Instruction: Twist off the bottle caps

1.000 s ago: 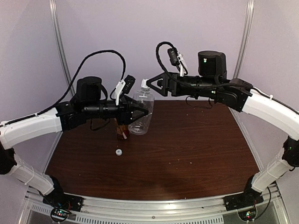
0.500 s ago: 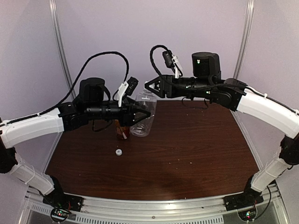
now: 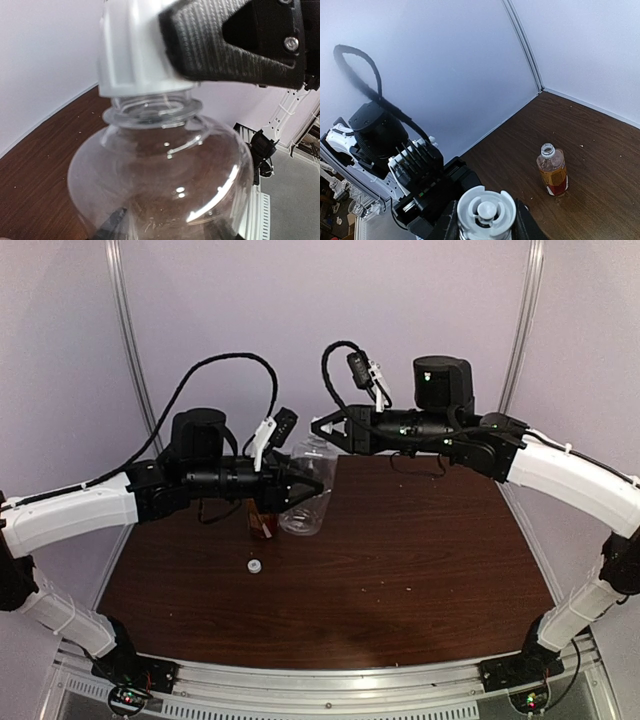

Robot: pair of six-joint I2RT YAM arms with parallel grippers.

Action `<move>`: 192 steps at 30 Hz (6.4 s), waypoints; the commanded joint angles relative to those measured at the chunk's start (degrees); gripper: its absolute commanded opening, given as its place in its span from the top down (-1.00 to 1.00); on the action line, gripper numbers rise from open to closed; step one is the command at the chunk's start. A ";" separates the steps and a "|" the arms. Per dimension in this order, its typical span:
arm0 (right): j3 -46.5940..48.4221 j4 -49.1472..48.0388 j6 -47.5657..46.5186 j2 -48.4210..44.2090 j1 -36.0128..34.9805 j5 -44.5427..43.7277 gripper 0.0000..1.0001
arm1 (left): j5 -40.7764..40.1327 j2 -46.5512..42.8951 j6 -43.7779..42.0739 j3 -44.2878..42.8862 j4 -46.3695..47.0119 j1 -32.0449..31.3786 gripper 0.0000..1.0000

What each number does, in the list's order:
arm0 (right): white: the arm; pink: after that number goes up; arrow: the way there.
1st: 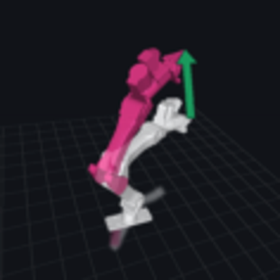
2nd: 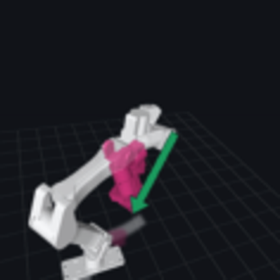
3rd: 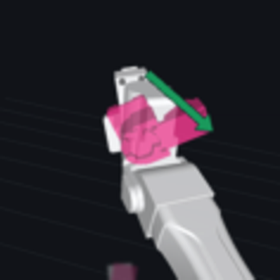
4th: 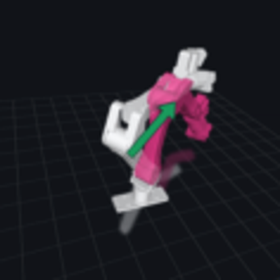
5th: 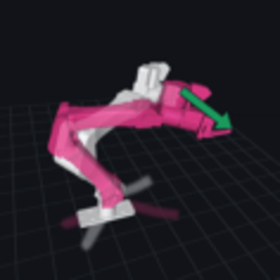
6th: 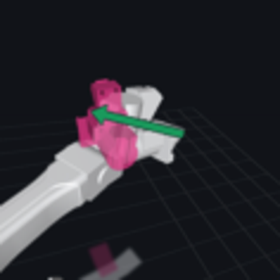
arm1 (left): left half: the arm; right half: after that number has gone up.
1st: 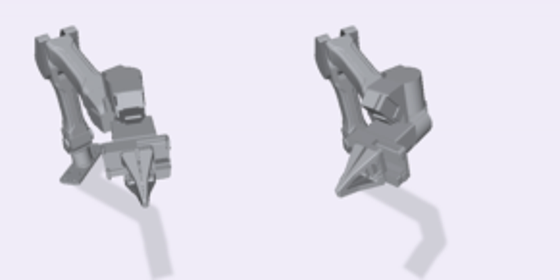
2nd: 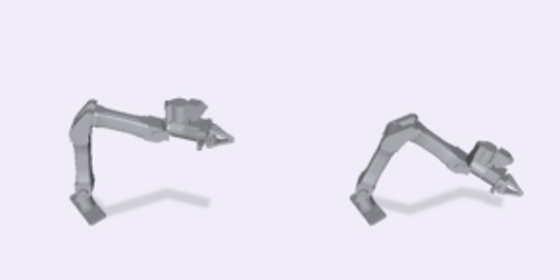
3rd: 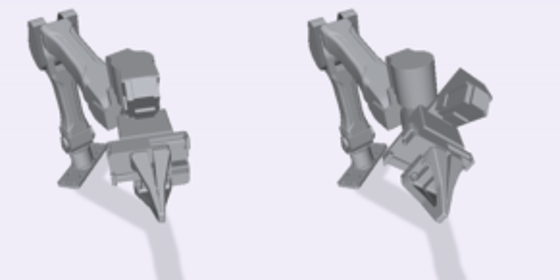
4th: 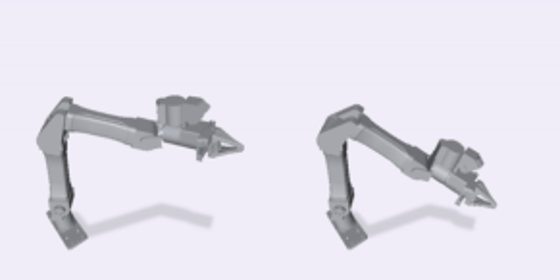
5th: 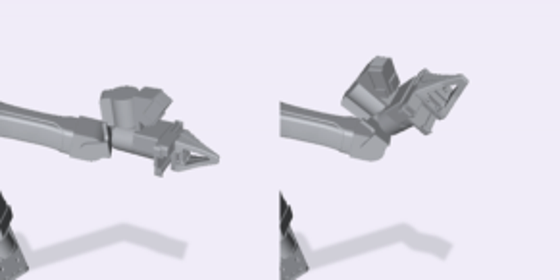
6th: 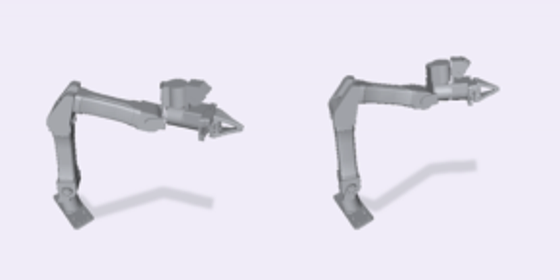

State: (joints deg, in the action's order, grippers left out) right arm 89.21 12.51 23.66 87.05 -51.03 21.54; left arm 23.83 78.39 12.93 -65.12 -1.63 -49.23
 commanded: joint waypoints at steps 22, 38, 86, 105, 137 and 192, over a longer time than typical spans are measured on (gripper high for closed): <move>-3.98 -14.15 -7.61 -3.03 3.48 42.17 0.08 | 31.61 -5.34 0.82 2.82 12.71 -0.51 0.53; 1.31 -0.27 1.00 -5.96 1.10 4.42 -0.76 | 4.94 -3.64 -2.67 -0.68 2.20 -0.69 0.54; -1.48 -4.30 -10.62 -2.93 -0.53 23.61 0.77 | 12.64 -5.11 -2.74 3.36 7.35 -1.09 0.54; -3.06 -13.20 -9.16 -0.94 1.83 50.04 0.36 | 34.18 -5.57 -1.27 3.17 10.94 -1.12 0.53; 2.21 4.93 1.30 -1.55 -1.08 -7.61 -0.58 | -7.58 -0.79 -1.92 -1.08 -1.26 -1.57 0.54; 2.40 0.38 -17.17 -1.72 0.89 40.57 0.00 | 28.56 -3.20 -9.89 7.73 20.34 -1.66 0.52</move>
State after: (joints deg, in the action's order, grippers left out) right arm 89.78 11.79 5.23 85.32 -50.37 61.87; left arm 51.33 74.72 5.41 -57.49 14.83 -50.74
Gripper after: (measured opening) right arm 0.458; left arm 0.487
